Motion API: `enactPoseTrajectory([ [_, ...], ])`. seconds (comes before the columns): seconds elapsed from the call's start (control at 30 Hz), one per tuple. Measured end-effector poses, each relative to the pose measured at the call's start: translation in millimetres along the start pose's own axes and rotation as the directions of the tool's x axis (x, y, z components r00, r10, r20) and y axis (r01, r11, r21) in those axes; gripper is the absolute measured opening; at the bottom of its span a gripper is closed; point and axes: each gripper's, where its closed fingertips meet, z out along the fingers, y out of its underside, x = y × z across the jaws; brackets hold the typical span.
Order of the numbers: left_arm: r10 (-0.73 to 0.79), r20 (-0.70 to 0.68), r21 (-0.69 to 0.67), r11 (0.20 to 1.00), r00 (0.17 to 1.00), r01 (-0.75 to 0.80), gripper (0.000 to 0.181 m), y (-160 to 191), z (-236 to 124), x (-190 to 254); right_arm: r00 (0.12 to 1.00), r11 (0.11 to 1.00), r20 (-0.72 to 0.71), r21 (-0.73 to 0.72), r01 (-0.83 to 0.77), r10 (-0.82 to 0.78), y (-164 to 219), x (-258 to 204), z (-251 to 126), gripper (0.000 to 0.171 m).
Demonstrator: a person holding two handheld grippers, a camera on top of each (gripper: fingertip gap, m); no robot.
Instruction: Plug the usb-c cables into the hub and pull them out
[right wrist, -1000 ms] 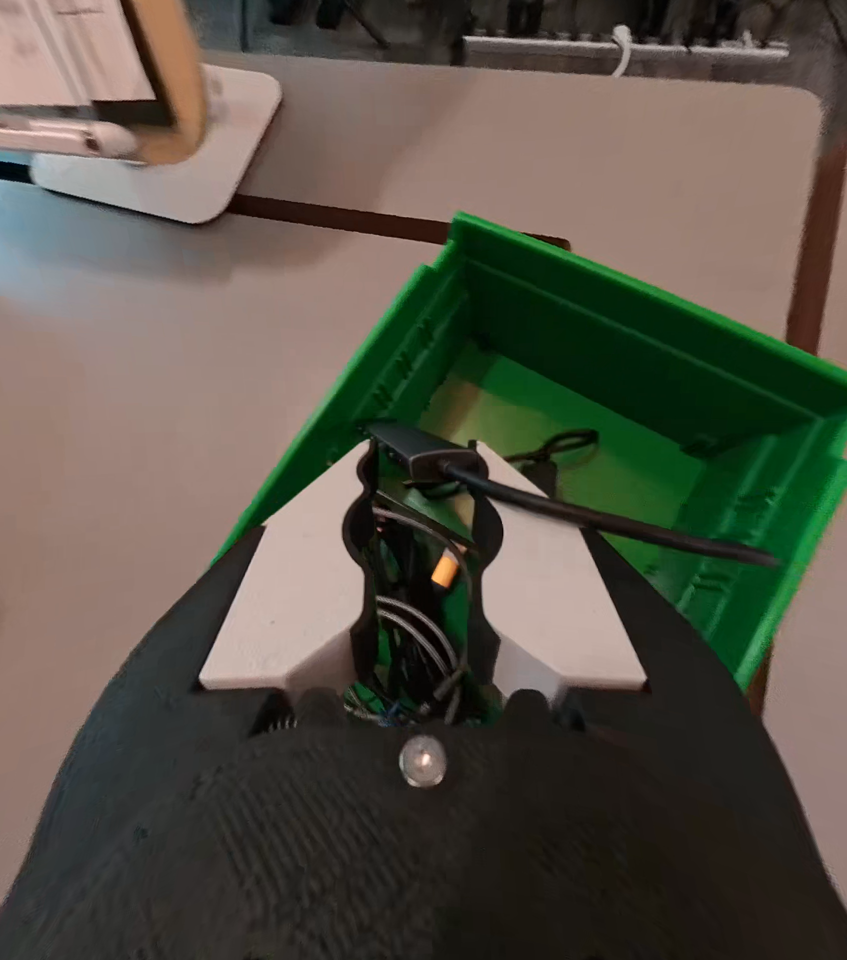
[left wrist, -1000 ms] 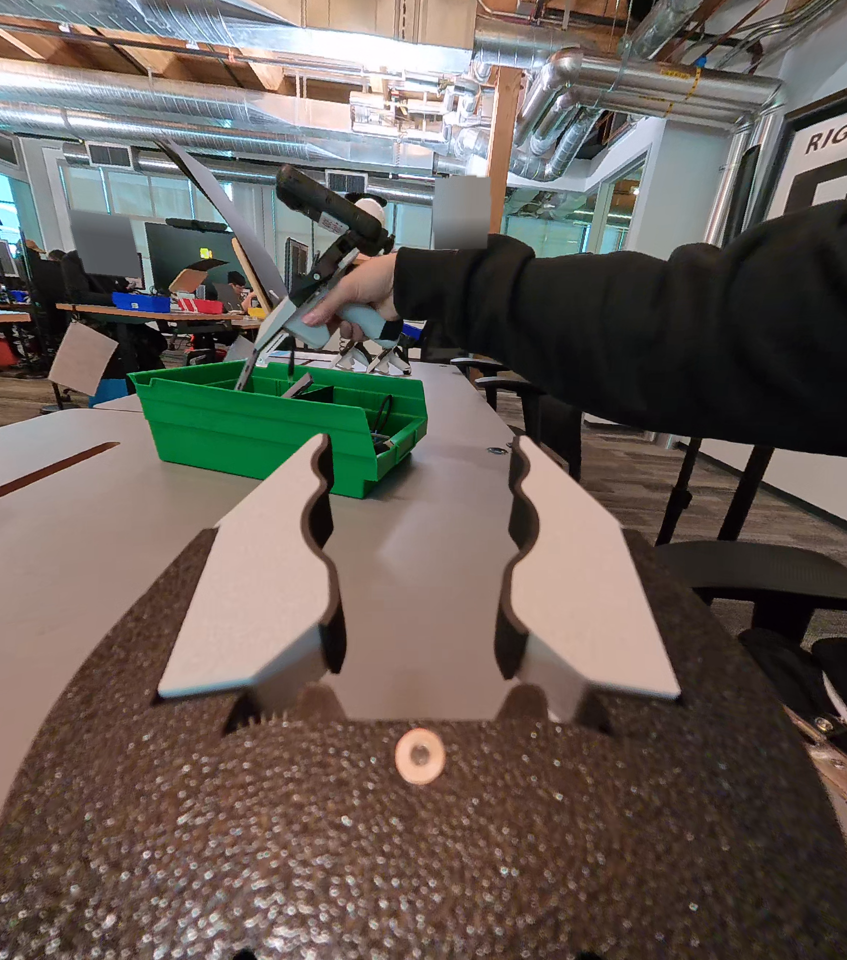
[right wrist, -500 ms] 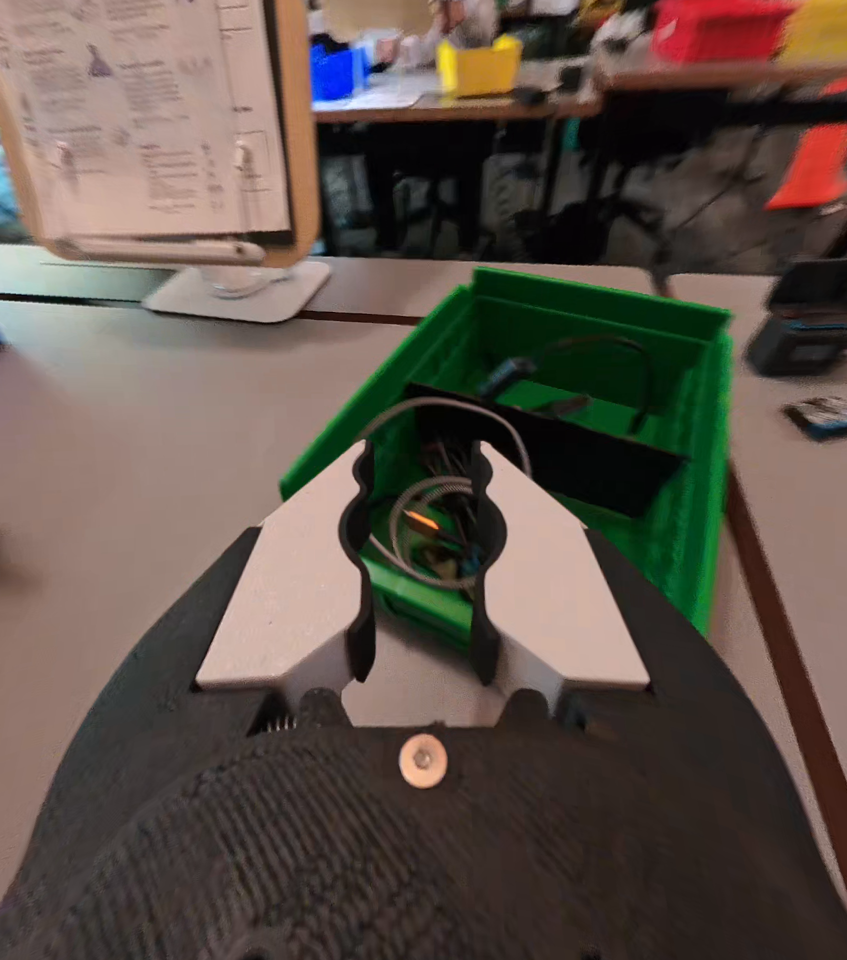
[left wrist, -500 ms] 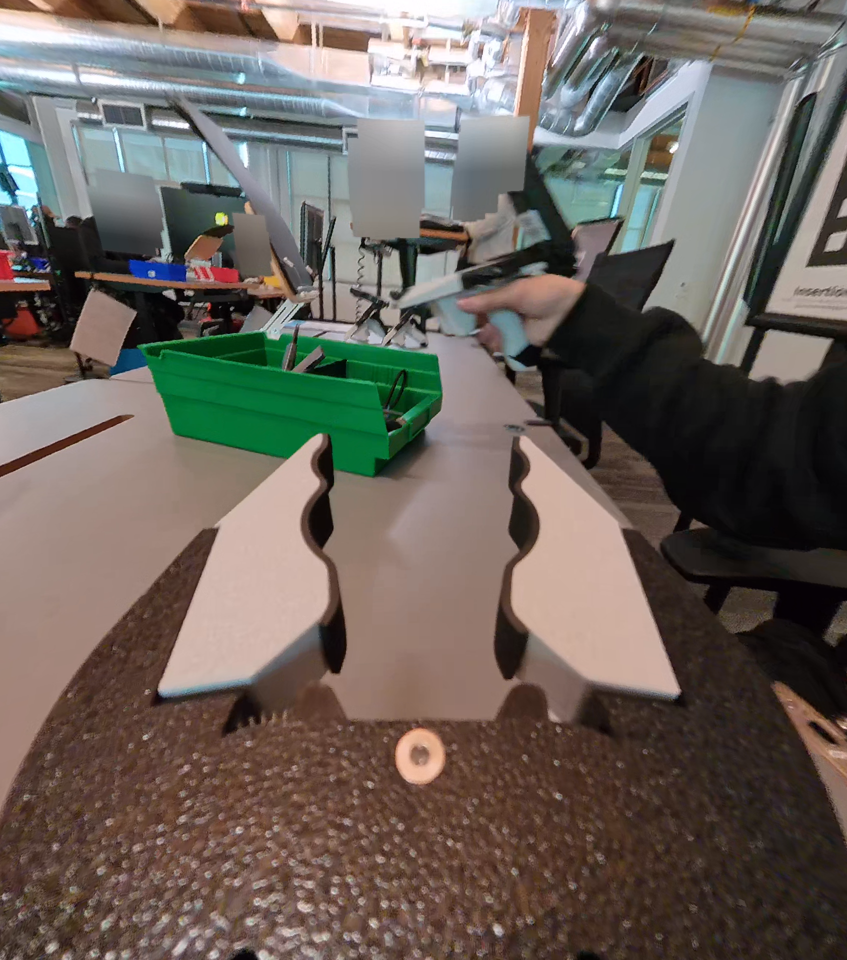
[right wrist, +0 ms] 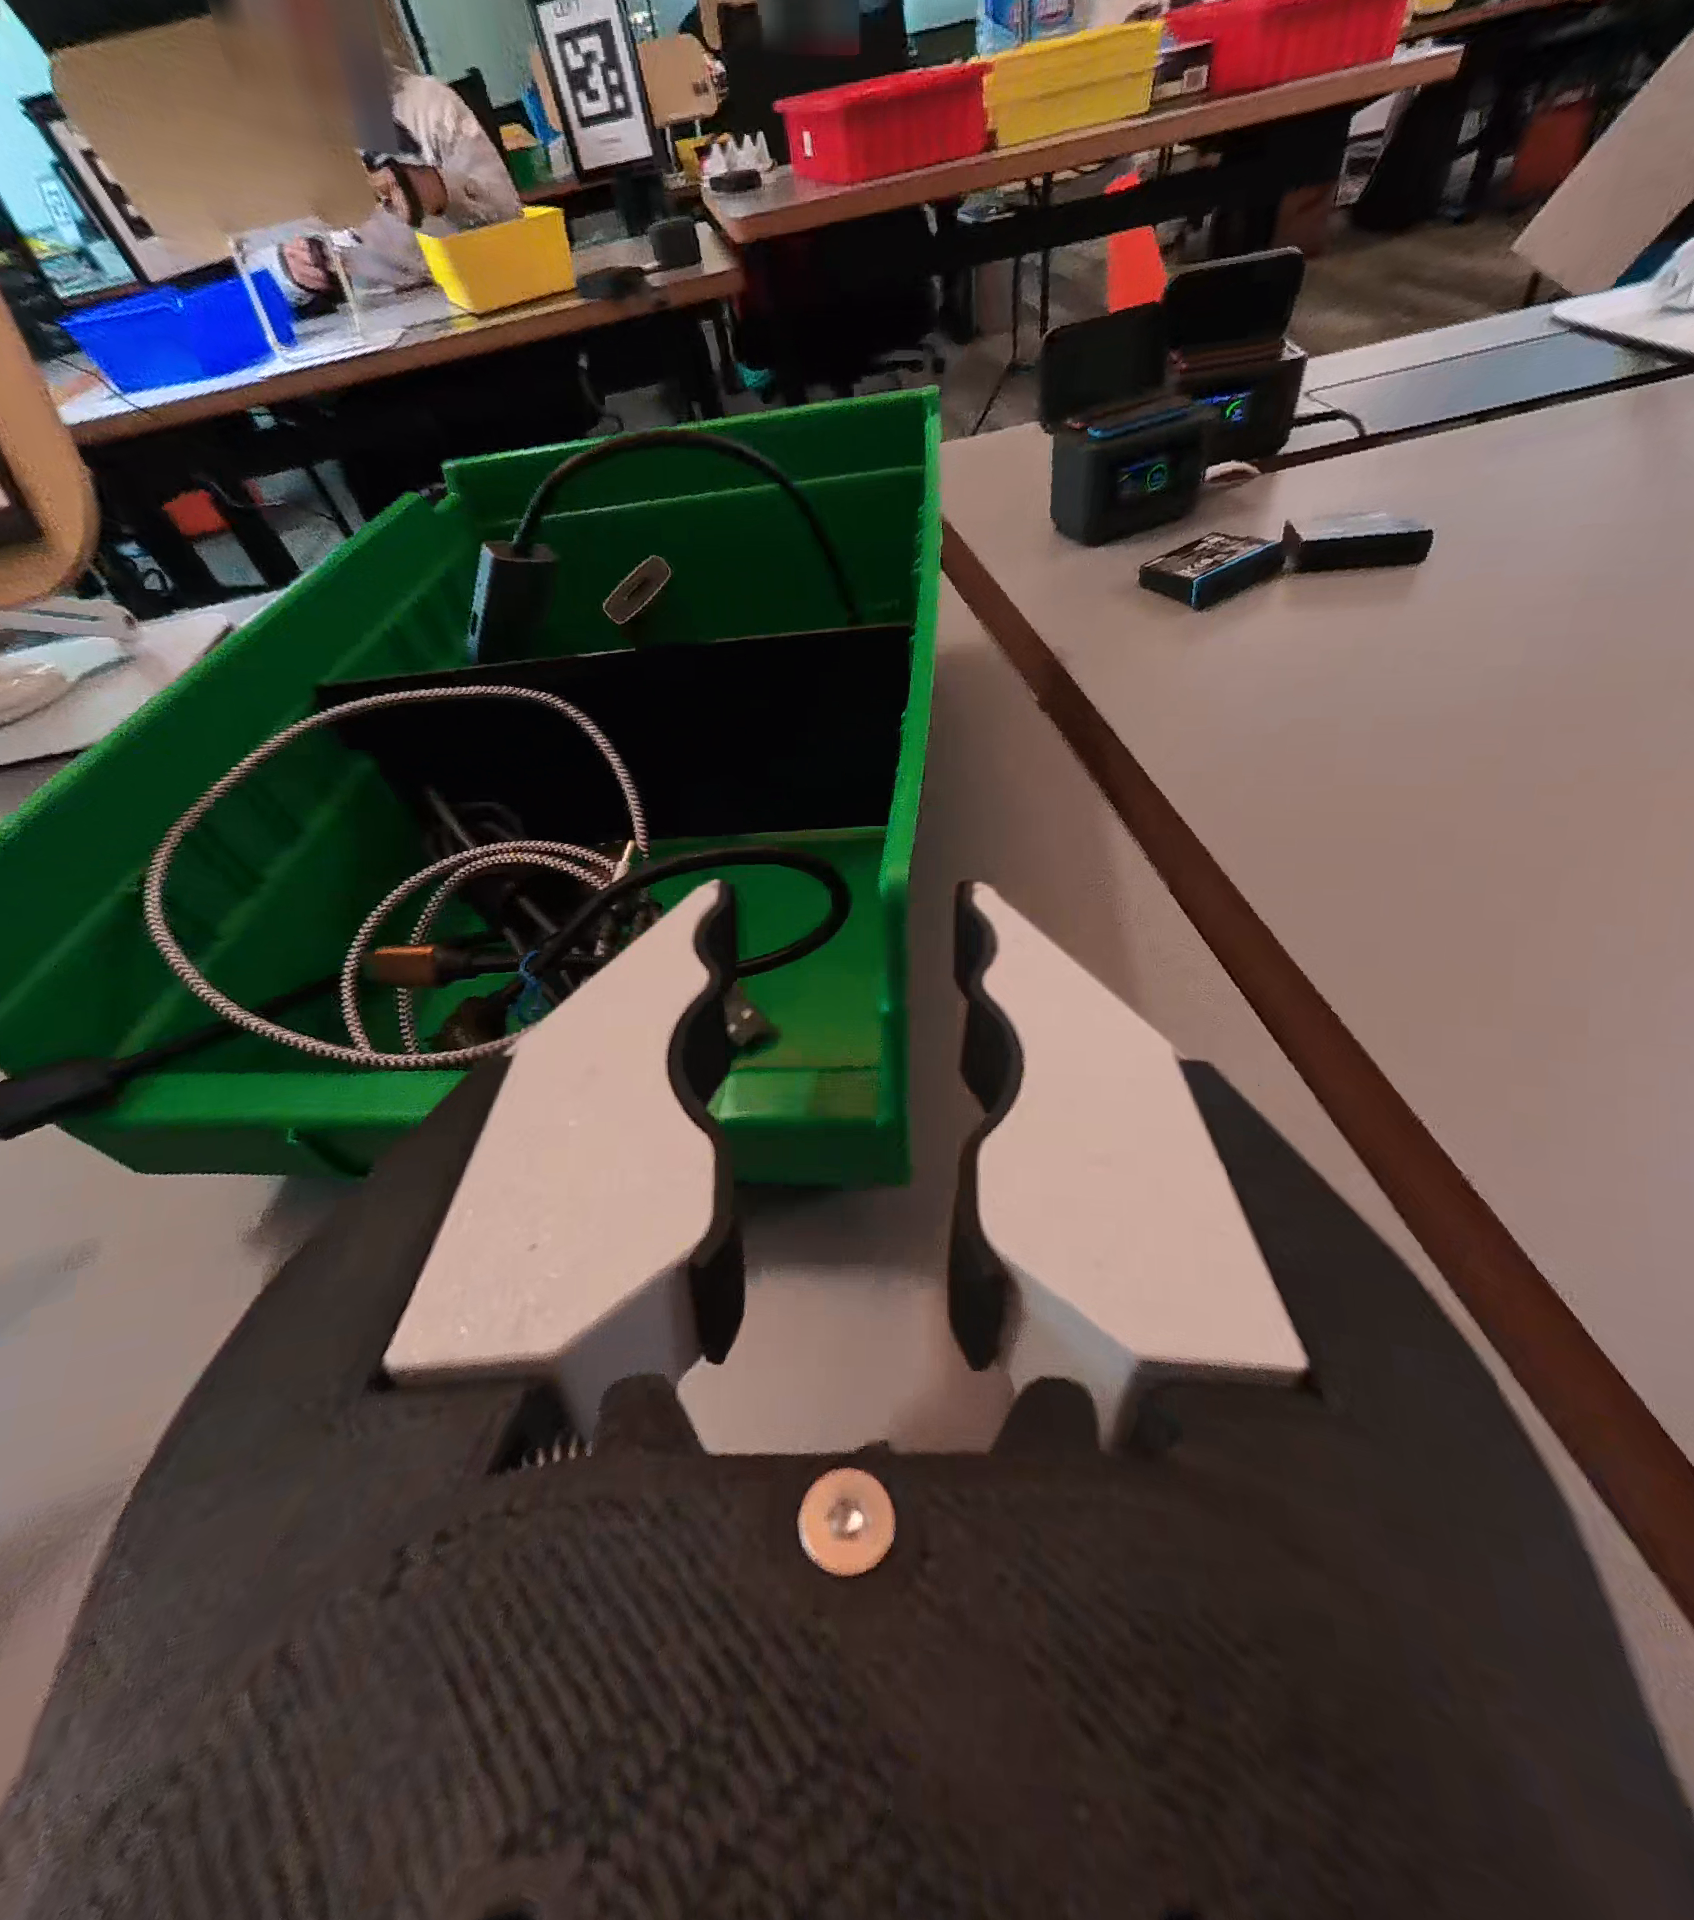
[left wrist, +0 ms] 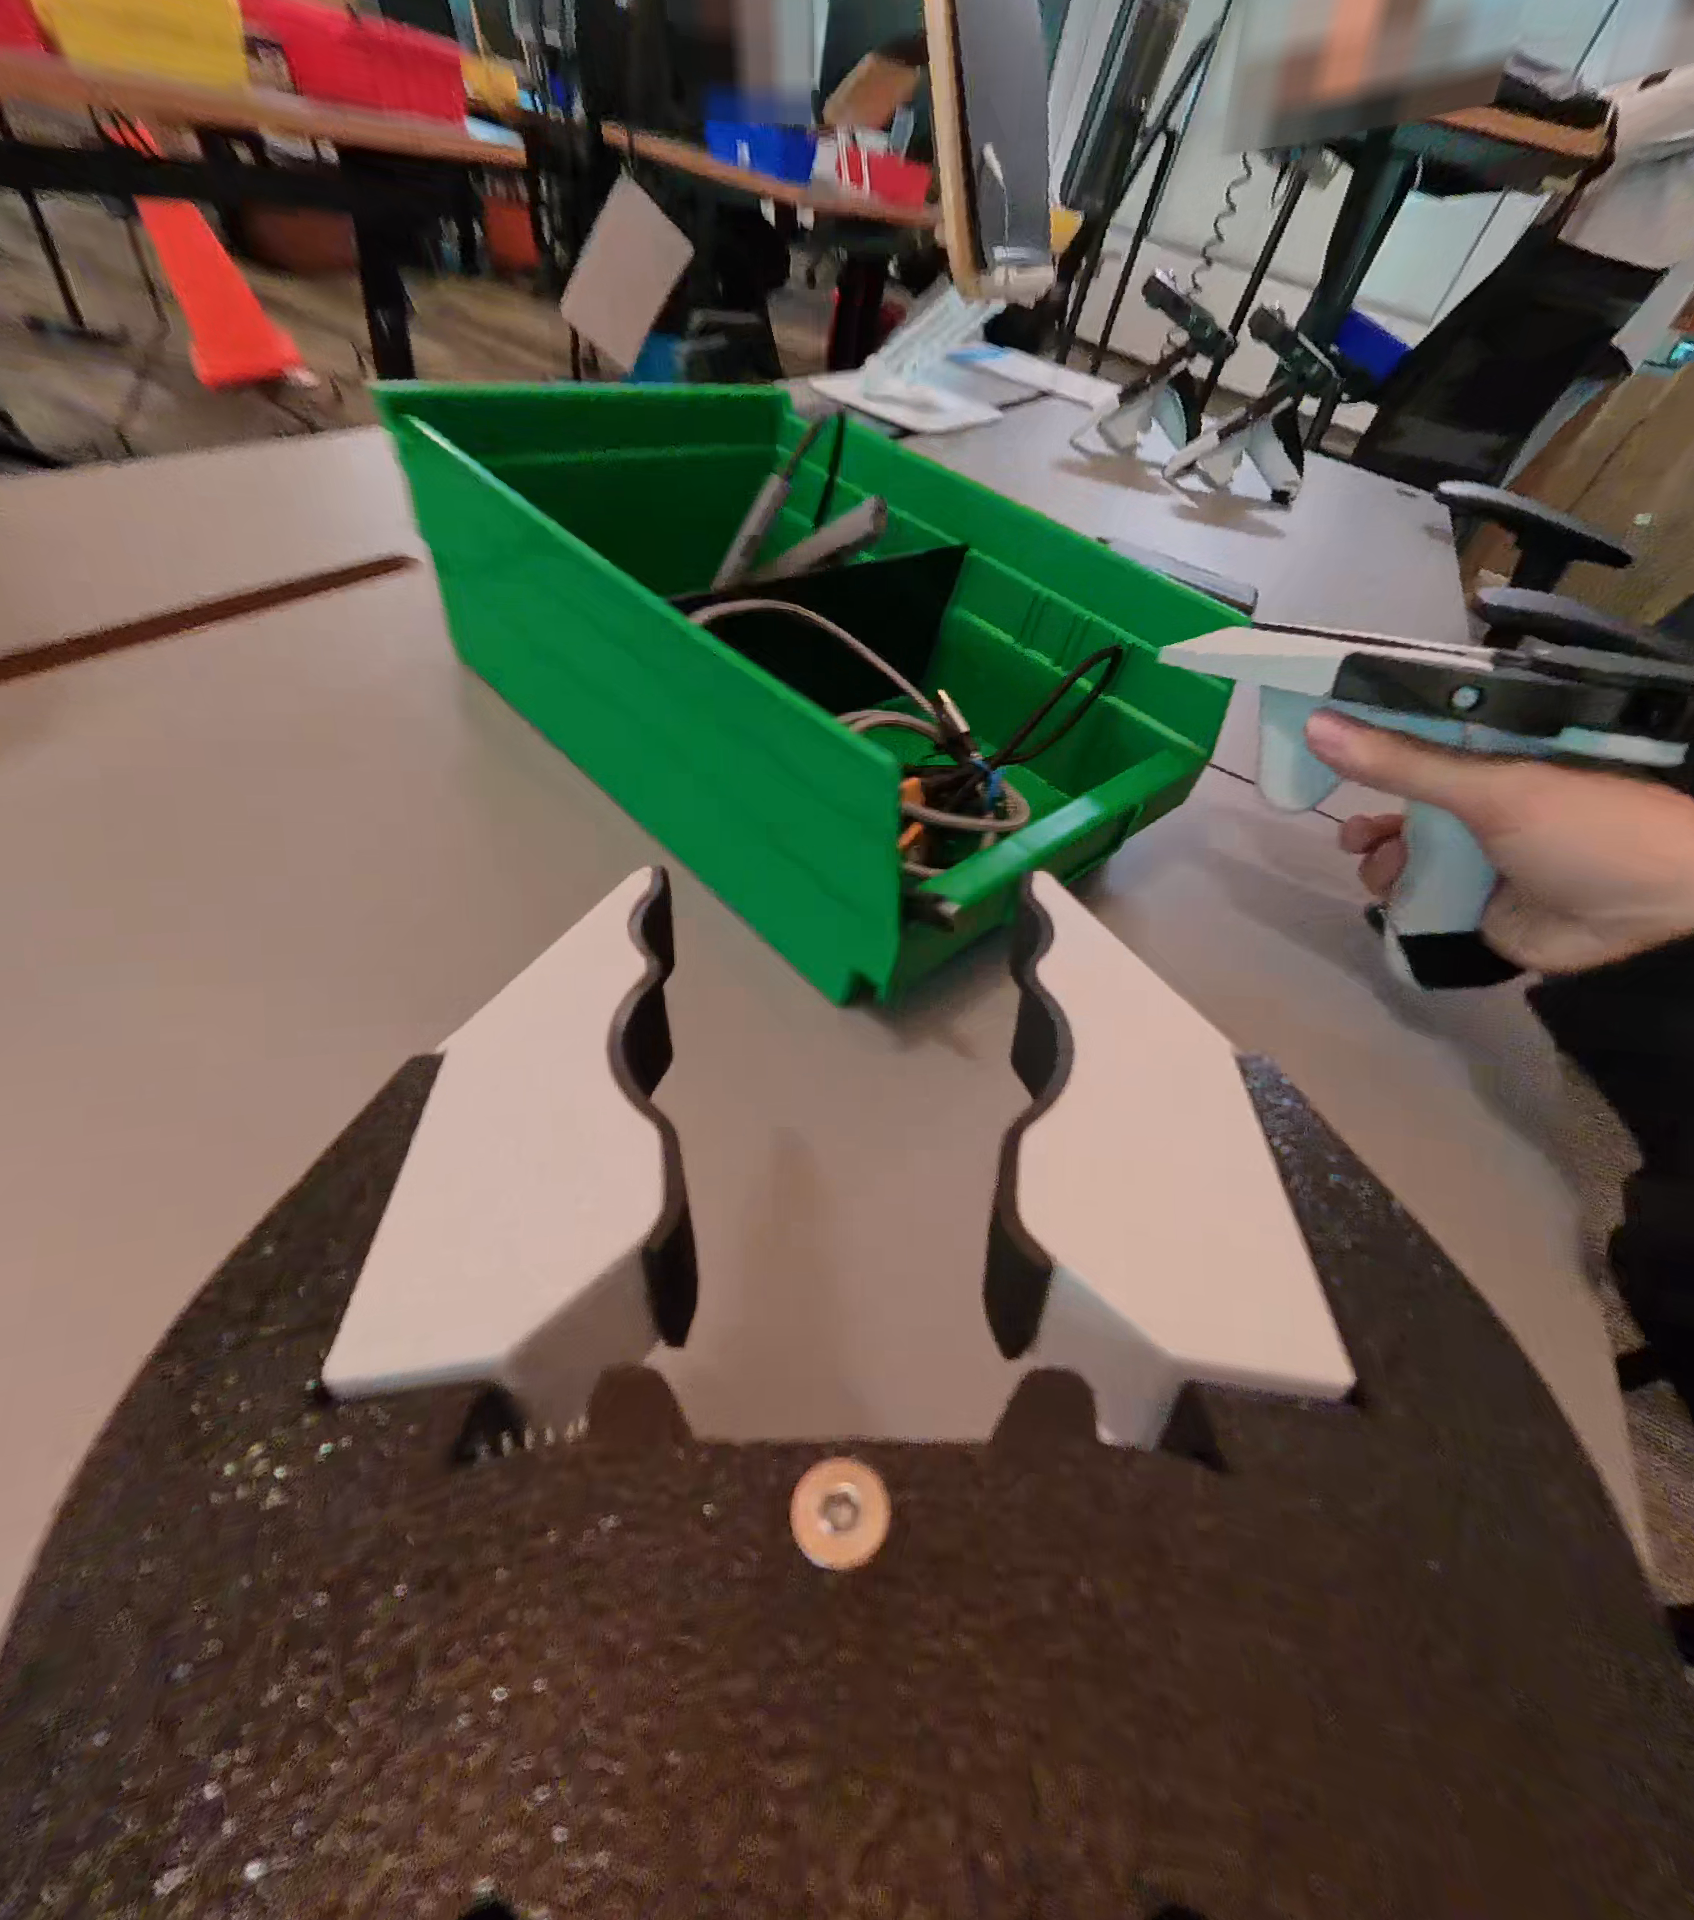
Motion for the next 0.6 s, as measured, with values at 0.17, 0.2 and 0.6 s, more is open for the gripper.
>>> enactPoseTrajectory([
  [0.17,0.027,0.116,-0.040,0.999,0.993,-0.023,0.044,1.1,57.3,5.2,0.987,0.992,-0.114,0.051,0.117,-0.110,-1.8,10.4,4.4,0.004],
  [0.2,0.034,0.129,-0.047,0.998,0.991,-0.029,0.039,1.4,63.4,4.0,0.985,0.990,-0.122,0.058,0.128,-0.120,-2.0,11.2,5.1,0.002],
  [0.6,0.194,0.310,-0.100,0.980,0.931,-0.171,0.011,18.0,-13.7,-39.1,0.991,0.991,0.022,-0.017,0.130,-0.130,18.2,-85.3,-15.5,0.004],
])
